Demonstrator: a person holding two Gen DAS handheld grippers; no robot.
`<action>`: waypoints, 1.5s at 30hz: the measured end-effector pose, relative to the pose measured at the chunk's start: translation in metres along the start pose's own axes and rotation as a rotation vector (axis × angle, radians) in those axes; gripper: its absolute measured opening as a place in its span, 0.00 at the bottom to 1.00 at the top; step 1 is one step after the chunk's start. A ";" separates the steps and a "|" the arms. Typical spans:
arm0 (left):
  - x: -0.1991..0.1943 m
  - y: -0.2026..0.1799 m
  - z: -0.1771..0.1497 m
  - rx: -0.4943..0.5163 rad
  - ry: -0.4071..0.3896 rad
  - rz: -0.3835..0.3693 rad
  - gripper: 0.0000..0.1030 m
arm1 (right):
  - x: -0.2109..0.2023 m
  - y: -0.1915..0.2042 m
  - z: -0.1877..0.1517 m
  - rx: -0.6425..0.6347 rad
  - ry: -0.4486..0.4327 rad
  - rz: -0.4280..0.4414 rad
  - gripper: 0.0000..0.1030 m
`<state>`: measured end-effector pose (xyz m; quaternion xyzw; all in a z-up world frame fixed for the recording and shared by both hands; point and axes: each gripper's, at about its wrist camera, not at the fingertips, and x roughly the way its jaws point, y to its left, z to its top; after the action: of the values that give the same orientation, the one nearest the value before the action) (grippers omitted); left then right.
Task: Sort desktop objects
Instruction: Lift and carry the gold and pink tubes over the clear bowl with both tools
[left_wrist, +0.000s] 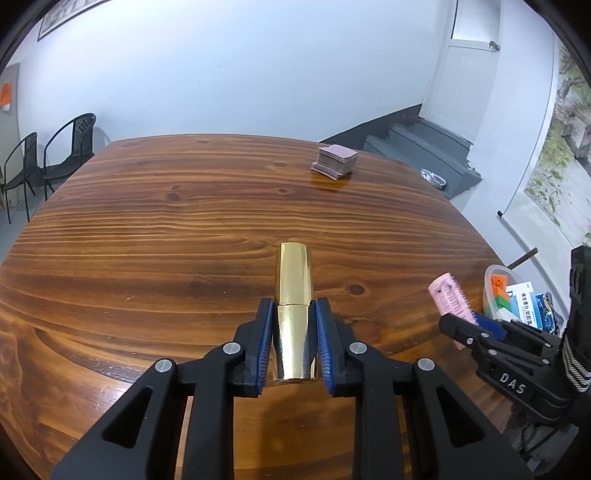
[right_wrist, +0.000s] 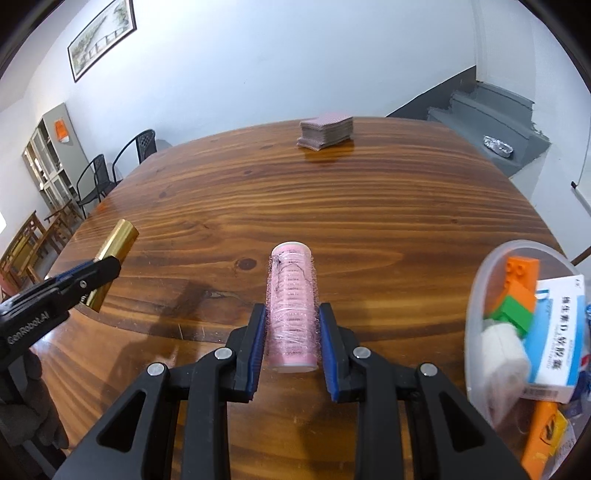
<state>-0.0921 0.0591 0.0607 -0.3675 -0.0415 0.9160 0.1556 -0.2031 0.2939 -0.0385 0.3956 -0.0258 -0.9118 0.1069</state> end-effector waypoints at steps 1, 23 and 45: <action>0.000 -0.002 0.000 0.005 0.000 -0.004 0.24 | -0.004 -0.001 0.000 0.001 -0.009 -0.001 0.30; -0.010 -0.042 -0.010 0.086 0.001 -0.070 0.24 | -0.047 -0.025 -0.020 0.074 -0.104 -0.024 0.30; -0.015 -0.126 -0.026 0.161 0.031 -0.197 0.24 | -0.123 -0.097 -0.059 0.235 -0.279 -0.143 0.30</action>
<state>-0.0323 0.1732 0.0757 -0.3619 -0.0012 0.8909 0.2745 -0.0956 0.4171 -0.0031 0.2763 -0.1186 -0.9537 -0.0096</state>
